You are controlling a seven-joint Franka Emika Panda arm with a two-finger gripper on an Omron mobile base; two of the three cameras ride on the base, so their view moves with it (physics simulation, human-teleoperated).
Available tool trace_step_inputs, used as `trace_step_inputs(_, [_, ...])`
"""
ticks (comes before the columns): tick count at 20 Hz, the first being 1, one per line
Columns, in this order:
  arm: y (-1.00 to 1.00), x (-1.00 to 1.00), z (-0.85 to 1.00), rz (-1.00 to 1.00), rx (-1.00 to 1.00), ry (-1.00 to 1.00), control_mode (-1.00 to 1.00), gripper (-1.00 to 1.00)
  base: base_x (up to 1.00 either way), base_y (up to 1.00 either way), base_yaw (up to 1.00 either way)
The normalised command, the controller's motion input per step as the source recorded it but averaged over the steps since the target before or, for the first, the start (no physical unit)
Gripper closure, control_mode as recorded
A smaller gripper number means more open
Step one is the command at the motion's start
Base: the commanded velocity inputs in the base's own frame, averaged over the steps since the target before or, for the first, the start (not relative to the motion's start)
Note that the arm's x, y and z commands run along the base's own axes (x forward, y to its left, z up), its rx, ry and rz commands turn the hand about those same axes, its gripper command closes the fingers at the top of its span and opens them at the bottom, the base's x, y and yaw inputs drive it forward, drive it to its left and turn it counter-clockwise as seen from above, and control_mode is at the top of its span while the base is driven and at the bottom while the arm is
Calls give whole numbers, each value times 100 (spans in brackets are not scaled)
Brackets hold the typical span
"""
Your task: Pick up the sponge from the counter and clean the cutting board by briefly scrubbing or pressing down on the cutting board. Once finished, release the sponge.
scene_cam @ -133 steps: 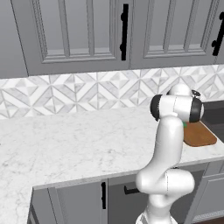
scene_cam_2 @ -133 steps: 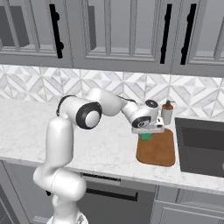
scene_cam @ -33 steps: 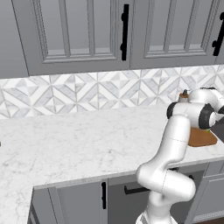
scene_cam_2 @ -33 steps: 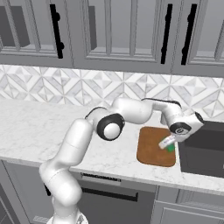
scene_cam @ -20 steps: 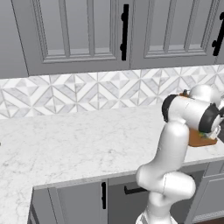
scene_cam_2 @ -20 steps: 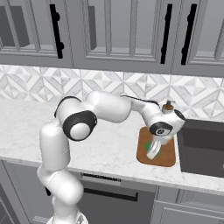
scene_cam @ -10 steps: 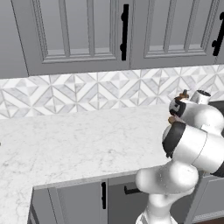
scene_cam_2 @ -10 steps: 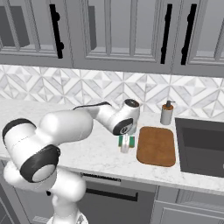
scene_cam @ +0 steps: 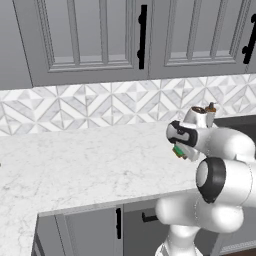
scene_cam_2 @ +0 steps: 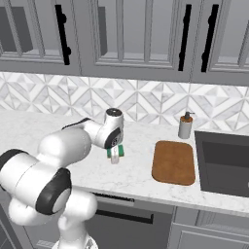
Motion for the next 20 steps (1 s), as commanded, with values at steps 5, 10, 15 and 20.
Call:
trace_step_inputs(5, [58,29,2,27,0,3,-100,100,0,0,0])
trace_step_inputs(10, [48,10,0,19,0,0,-100,100,0,0,0])
trace_step_inputs(15, [39,4,-7,14,0,0,-100,100,0,0,0])
trace_step_inputs(20, [19,25,-24,9,0,0,-100,100,0,0,0])
